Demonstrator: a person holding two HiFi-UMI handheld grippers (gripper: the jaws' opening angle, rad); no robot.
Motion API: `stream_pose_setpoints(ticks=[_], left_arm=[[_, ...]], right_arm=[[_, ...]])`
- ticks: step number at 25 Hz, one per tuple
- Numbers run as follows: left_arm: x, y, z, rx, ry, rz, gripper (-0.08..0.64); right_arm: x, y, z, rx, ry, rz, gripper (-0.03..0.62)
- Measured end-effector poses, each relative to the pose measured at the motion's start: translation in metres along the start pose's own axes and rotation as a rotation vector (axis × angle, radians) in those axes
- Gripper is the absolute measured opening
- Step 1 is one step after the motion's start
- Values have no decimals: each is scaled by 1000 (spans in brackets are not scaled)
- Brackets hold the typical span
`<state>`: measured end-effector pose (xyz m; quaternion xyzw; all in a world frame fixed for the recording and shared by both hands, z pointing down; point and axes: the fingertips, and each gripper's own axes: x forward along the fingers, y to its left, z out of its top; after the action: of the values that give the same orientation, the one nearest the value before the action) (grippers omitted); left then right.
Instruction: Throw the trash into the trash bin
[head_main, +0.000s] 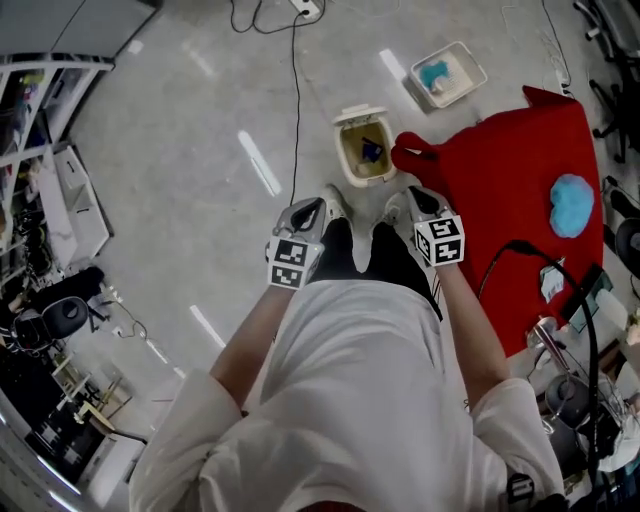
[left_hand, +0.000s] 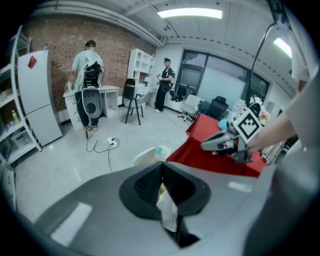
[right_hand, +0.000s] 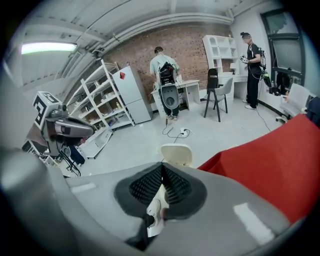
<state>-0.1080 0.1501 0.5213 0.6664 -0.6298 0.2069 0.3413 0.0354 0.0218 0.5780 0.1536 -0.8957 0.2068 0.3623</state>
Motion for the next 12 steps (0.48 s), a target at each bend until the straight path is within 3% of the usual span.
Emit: stream_pose_setpoints(ticks=[12], left_arm=[[-33, -24, 9, -3, -28, -51, 5]], right_arm=[[-72, 24, 25, 3, -101, -8, 2]])
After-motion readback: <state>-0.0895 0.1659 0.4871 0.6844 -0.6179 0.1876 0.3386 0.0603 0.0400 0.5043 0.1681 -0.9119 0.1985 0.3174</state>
